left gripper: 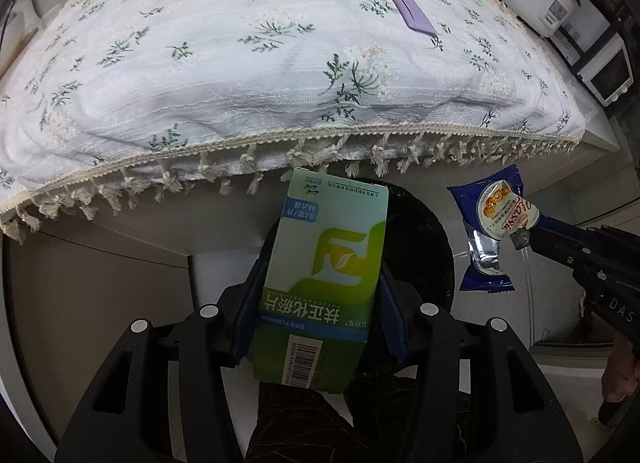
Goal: Collect trash
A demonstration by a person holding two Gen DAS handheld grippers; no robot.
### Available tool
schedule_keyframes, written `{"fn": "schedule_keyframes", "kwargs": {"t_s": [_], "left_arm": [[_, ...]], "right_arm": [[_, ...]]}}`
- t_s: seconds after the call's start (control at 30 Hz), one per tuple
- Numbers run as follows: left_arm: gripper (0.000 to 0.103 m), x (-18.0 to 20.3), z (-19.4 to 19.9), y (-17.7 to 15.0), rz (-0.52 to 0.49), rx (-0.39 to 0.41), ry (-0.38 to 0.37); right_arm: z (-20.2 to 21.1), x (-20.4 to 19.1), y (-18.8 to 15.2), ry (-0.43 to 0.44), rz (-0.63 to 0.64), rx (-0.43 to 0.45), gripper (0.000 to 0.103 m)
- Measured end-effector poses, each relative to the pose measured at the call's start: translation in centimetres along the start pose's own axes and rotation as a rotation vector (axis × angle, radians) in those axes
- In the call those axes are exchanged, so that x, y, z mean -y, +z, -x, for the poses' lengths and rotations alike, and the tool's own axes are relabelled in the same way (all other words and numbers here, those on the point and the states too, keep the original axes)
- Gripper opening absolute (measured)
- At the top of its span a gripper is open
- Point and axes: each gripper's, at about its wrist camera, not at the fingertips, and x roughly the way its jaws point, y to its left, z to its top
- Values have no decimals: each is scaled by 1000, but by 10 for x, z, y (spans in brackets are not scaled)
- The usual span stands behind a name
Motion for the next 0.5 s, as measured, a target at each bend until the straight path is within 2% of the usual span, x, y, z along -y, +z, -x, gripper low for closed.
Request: {"fn": "schedule_keyframes", "kwargs": {"t_s": [0.2, 0.5], "left_arm": [[51, 5, -22, 0, -19, 4, -17], [51, 16, -58, -6, -39, -37, -24]], "right_arm": [[-23, 7, -5, -6, -20, -36, 20], [-43, 24, -17, -14, -50, -74, 20]]}}
